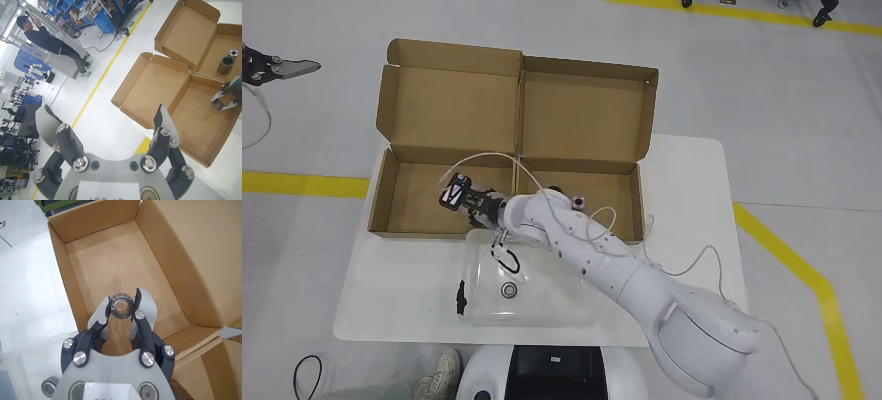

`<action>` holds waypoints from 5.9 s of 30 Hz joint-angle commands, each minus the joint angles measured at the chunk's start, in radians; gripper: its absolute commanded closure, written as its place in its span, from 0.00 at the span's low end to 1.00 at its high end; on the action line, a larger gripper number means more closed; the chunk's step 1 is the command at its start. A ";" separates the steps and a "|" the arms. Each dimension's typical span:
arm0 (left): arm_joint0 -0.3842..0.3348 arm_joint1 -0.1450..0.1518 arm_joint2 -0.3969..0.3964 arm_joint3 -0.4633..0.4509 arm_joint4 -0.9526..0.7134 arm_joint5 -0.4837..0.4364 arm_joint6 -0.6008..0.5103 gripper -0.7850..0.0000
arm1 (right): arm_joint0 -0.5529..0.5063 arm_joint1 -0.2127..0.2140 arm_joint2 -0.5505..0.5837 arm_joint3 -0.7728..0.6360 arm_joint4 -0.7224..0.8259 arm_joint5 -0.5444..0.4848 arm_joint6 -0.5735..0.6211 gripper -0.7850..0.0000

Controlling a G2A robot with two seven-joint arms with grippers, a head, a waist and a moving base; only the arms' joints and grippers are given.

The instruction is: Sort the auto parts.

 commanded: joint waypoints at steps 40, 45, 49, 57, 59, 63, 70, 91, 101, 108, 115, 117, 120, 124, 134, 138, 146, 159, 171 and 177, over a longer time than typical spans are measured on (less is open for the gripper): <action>0.000 0.000 0.000 0.000 0.000 0.000 0.000 0.00 | -0.172 0.094 0.198 -0.399 -0.212 -0.219 -0.006 0.58; 0.000 0.000 0.000 0.000 0.000 0.000 0.000 0.00 | -0.356 0.179 0.299 -0.667 -0.302 -0.296 0.122 0.58; 0.000 0.000 0.000 0.000 0.000 0.000 0.000 0.00 | -0.505 0.238 0.380 -0.835 -0.362 -0.398 0.180 0.57; 0.000 0.000 0.000 0.000 0.000 0.000 0.000 0.00 | -0.715 0.314 0.484 -1.017 -0.464 -0.543 0.207 0.55; 0.000 0.000 0.000 0.000 0.000 0.000 0.000 0.00 | -0.747 0.327 0.497 -1.039 -0.492 -0.563 0.213 0.54; 0.000 0.000 0.000 0.000 0.000 0.000 0.000 0.00 | -0.786 0.344 0.498 -1.050 -0.552 -0.568 0.235 0.54; 0.000 0.000 0.000 0.000 0.000 0.000 0.000 0.00 | -0.770 0.350 0.444 -0.993 -0.636 -0.528 0.241 0.51; 0.000 0.000 0.000 0.000 0.000 0.000 0.000 0.00 | -0.679 0.330 0.299 -0.837 -0.696 -0.386 0.277 0.31; 0.000 0.000 0.000 0.000 0.000 0.000 0.000 0.00 | -0.631 0.316 0.257 -0.780 -0.671 -0.370 0.286 0.33; 0.000 0.000 0.000 0.000 0.000 0.000 0.000 0.00 | -0.607 0.308 0.242 -0.742 -0.657 -0.351 0.305 0.56; 0.000 0.000 0.000 0.000 0.000 0.000 0.000 0.00 | -0.605 0.310 0.245 -0.752 -0.658 -0.328 0.323 0.96; 0.000 0.000 0.000 0.000 0.000 0.000 0.000 0.00 | -0.608 0.312 0.253 -0.764 -0.658 -0.314 0.315 1.00; 0.000 0.000 0.000 0.000 0.000 0.000 0.000 0.00 | -0.615 0.317 0.273 -0.782 -0.641 -0.303 0.279 1.00; 0.000 0.000 0.000 0.000 0.000 0.000 0.000 0.00 | -0.632 0.330 0.319 -0.802 -0.604 -0.300 0.185 1.00; 0.000 0.000 0.000 0.000 0.000 0.000 0.000 0.00 | -0.690 0.377 0.455 -0.826 -0.495 -0.438 -0.254 1.00; 0.000 0.000 0.000 0.000 0.000 0.000 0.000 0.00 | -0.696 0.390 0.486 -0.819 -0.495 -0.464 -0.394 1.00; 0.000 0.000 0.000 0.000 0.000 0.000 0.000 0.00 | -0.681 0.407 0.537 -0.893 -0.464 -0.480 -0.524 1.00; 0.000 0.000 0.000 0.000 0.000 0.000 0.000 0.00 | -0.618 0.414 0.607 -1.052 -0.232 -0.462 -0.391 1.00; 0.000 0.000 0.000 0.000 0.000 0.000 0.000 0.00 | -0.549 0.423 0.664 -1.176 -0.115 -0.448 -0.296 1.00; 0.000 0.000 0.000 0.000 0.000 0.000 0.000 0.00 | -0.482 0.422 0.662 -1.210 -0.077 -0.427 -0.248 1.00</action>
